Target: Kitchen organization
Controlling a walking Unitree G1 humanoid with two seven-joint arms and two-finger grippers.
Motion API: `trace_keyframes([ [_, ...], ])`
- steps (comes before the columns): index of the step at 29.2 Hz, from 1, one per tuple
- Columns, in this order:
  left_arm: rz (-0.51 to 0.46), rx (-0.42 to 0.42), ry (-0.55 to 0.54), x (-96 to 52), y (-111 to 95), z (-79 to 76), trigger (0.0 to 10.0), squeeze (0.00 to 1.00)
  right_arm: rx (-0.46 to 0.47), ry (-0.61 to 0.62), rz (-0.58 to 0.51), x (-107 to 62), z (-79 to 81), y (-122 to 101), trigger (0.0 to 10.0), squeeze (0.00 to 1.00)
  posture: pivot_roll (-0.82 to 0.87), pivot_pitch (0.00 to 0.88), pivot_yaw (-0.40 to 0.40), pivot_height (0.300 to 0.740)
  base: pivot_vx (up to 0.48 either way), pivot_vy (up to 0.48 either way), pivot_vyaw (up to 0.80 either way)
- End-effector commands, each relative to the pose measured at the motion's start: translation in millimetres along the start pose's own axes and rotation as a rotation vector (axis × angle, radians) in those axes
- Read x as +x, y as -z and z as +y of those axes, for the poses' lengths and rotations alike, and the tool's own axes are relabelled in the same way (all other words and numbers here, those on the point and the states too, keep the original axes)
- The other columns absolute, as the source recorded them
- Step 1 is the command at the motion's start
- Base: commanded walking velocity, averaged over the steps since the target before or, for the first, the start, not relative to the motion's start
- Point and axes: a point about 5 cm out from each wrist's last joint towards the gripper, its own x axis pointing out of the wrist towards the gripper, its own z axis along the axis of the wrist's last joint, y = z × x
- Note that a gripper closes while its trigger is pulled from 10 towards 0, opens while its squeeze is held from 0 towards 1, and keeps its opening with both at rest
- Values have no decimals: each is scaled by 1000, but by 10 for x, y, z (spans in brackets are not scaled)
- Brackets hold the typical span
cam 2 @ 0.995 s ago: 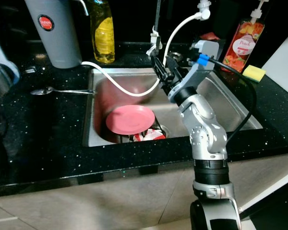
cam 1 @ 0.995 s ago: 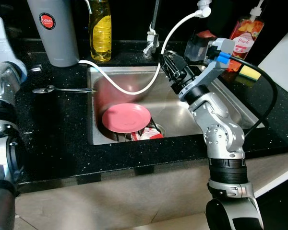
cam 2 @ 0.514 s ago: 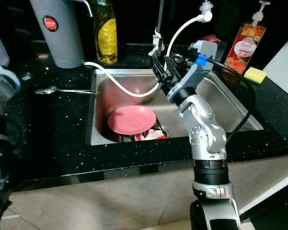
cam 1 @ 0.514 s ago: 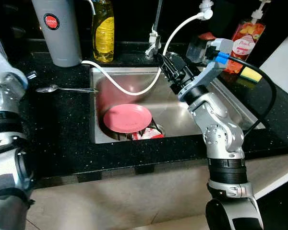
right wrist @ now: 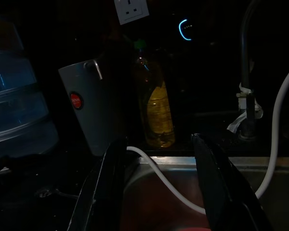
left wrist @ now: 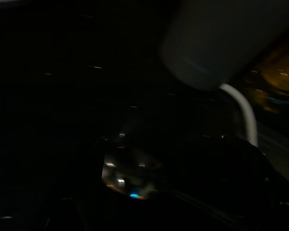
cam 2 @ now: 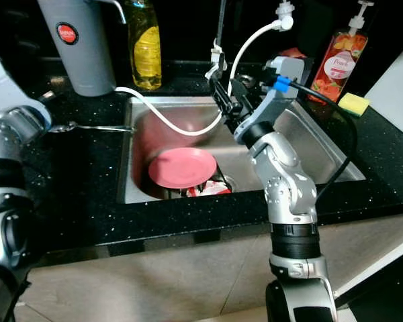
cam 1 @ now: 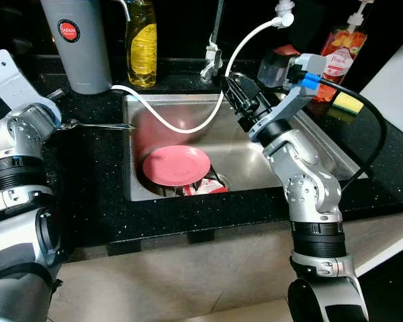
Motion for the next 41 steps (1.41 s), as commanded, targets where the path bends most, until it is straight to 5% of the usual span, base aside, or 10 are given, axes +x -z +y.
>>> trace_keyframes([
  [1,27,31,57,2,43,-137,10000,737,-17,5,-11,4,-8,-31,10000,0,85,0,-52,740,0,0,0],
  [2,19,68,57,1,25,-144,10000,0,-16,6,-11,3,-10,-32,10000,0,85,0,-52,740,0,0,0],
  [7,4,92,50,-6,-23,-165,10000,0,-17,7,-12,0,-9,-34,10000,0,85,0,-50,740,0,0,0],
  [13,59,47,92,-30,129,-384,10000,0,-16,8,-11,1,-11,-29,10000,0,88,0,-51,740,0,0,0],
  [20,189,-135,218,-99,385,-756,10000,0,-17,7,-11,2,-10,-31,10000,0,85,0,-52,740,0,0,0],
  [30,145,-74,-17,-72,467,-589,10000,0,-14,7,-9,1,-8,-23,10000,0,86,0,-55,740,0,0,0],
  [41,113,-175,-181,-24,347,-201,10000,0,-11,4,-9,8,-2,-21,10000,0,88,0,-57,740,0,0,0],
])
